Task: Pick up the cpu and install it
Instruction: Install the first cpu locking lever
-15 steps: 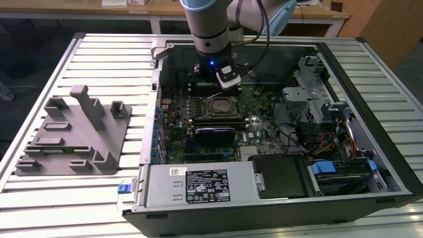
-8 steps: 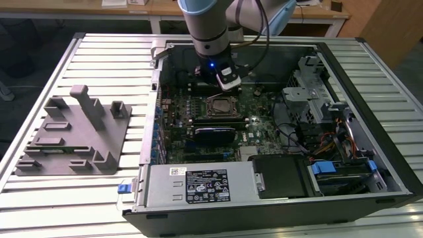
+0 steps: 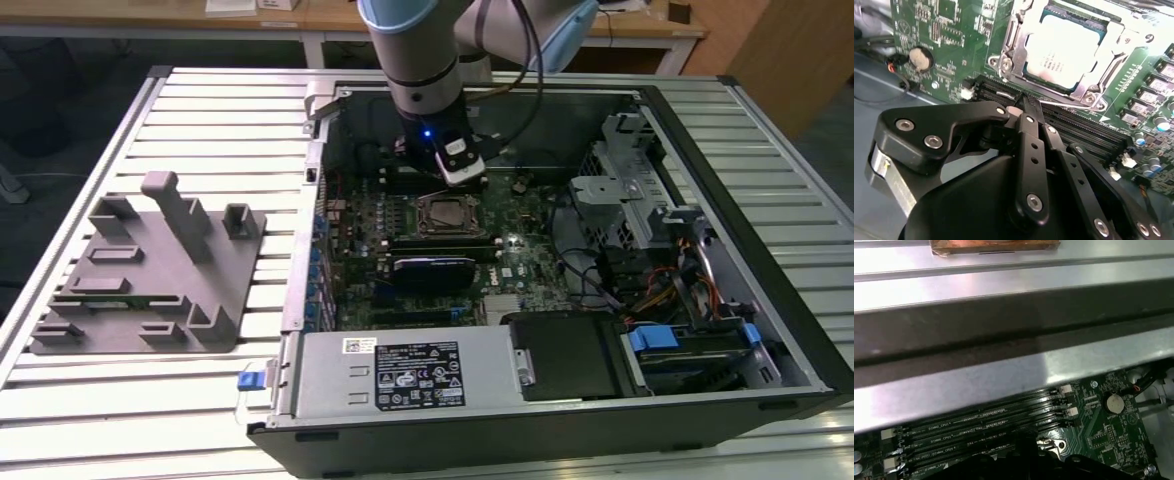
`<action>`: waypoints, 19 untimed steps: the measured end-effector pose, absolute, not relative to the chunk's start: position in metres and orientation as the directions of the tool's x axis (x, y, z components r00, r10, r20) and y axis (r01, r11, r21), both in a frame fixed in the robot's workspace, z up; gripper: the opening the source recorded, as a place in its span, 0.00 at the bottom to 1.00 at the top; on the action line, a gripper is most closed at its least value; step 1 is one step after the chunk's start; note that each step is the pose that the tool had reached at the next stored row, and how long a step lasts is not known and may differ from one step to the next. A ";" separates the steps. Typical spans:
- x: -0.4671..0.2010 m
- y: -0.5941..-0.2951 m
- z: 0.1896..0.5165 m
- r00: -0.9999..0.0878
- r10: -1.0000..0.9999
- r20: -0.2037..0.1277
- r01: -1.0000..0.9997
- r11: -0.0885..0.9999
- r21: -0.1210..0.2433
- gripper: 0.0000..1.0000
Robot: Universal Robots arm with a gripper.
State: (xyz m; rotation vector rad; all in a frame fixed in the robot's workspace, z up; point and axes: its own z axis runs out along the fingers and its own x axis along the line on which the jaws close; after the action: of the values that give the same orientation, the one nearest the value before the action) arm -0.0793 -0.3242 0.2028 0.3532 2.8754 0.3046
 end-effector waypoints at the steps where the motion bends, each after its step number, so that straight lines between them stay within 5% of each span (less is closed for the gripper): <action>1: -0.079 -0.324 0.202 -0.941 0.275 -0.199 0.228 0.946 0.231 0.11; 19: -0.079 -0.320 0.197 -0.927 0.319 -0.197 0.271 0.933 0.235 0.11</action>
State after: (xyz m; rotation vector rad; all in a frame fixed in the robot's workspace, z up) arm -0.0793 -0.3200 0.1972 0.4424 2.8576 0.2995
